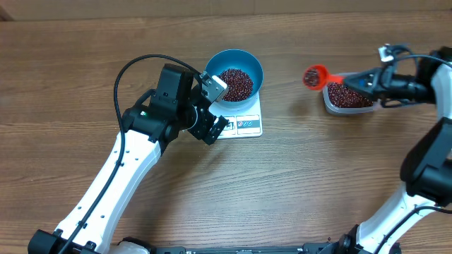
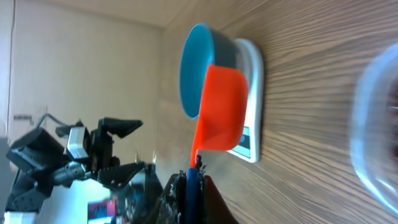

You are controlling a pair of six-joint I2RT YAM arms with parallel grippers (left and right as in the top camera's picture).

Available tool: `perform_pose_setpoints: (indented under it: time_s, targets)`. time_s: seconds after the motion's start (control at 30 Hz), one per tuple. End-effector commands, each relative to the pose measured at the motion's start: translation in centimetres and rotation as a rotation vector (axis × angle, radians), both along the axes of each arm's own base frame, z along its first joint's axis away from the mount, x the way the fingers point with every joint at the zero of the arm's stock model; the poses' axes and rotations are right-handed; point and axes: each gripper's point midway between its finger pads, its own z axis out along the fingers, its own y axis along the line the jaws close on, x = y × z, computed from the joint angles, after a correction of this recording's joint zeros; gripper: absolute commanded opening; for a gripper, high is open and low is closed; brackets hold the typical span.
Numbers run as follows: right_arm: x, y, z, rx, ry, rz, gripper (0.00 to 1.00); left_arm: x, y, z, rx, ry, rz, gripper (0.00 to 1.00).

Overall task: Scoop item into bowl and weigh 150g on scale
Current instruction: 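Carry the filled scoop with the right gripper over the teal bowl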

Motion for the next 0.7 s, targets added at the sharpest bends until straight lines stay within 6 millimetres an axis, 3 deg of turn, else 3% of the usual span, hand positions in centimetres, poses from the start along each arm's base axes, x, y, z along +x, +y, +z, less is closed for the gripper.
perform_pose_setpoints:
  time_s: [0.0,0.2,0.23,0.37,0.53,0.67]
  targets:
    - [1.1,2.9,2.2,0.035,-0.077,0.061,0.04,0.5,-0.1,0.9,-0.003,-0.026,0.000,1.00]
    - [1.1,7.8,3.6,0.025,-0.115,0.181,0.04,0.5,-0.1,0.9,-0.003,-0.026,0.000,0.99]
    - [0.8,10.0,4.2,0.023,-0.135,0.234,0.04,0.5,-0.1,0.9,-0.003,-0.026,0.000,1.00]
    - [0.7,13.0,5.1,0.004,-0.173,0.305,0.04,0.5,-0.1,0.9,-0.003,-0.026,0.000,0.99]
    - [1.6,15.9,4.7,-0.046,-0.170,0.335,0.04,0.5,-0.1,0.9,-0.003,-0.026,0.000,1.00]
    - [2.4,18.1,2.9,-0.172,-0.142,0.335,0.04,0.5,-0.1,0.9,-0.003,-0.026,0.000,1.00]
